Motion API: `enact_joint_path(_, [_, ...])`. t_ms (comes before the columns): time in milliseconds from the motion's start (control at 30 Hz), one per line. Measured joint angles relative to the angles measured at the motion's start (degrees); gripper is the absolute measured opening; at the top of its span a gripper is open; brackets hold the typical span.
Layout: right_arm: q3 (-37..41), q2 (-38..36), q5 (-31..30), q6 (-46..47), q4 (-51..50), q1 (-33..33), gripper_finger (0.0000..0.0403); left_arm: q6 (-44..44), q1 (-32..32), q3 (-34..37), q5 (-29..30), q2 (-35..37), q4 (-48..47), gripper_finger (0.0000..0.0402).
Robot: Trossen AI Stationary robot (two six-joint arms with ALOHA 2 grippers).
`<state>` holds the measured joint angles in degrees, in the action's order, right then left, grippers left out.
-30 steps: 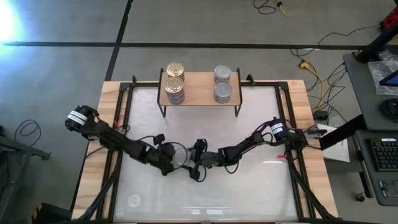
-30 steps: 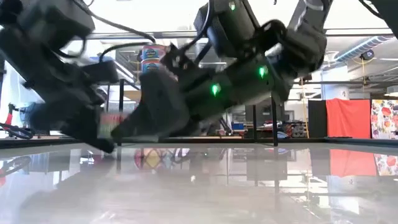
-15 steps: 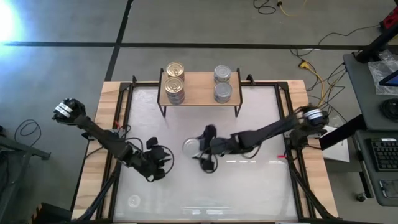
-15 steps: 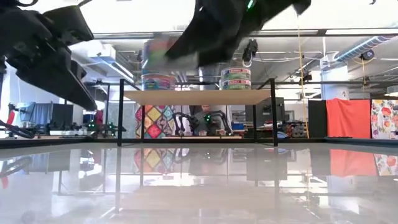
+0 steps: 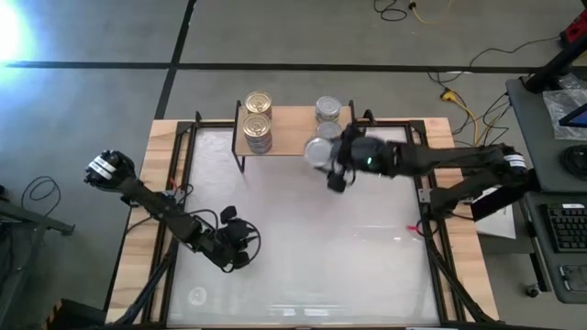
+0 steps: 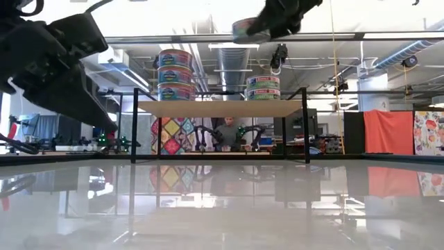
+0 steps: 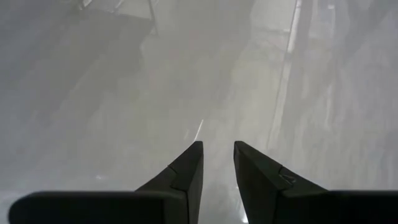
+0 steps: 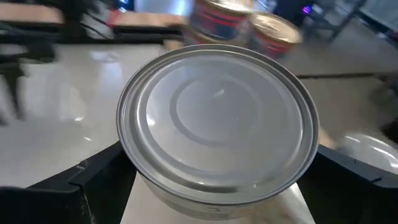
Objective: Stack canned seafood by type on shelf
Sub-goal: Stack the green tuna can on top of the other green tuna on the shelf
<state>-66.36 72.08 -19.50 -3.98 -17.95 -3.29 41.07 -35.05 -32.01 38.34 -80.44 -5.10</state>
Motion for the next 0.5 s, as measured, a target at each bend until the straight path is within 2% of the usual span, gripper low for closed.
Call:
enact_joint_path(100, [0.02, -2.3, 3.06, -2.09, -2.8, -5.35, 0.0365, 0.0, 0.02, 0.0, 0.01, -1.71, 1.13, 0.0075])
enact_joint_path(300, [0.04, -2.98, 17.1, -5.04, -4.27, -15.64, 0.0365, 0.68, 0.04, 0.0, 0.0, -4.2, 3.24, 0.0075])
enact_joint_path(500, [0.08, -2.65, 24.74, -8.37, -4.19, -23.24, 0.0366, 4.09, 0.04, -0.07, 0.03, -4.33, 3.61, 0.0075])
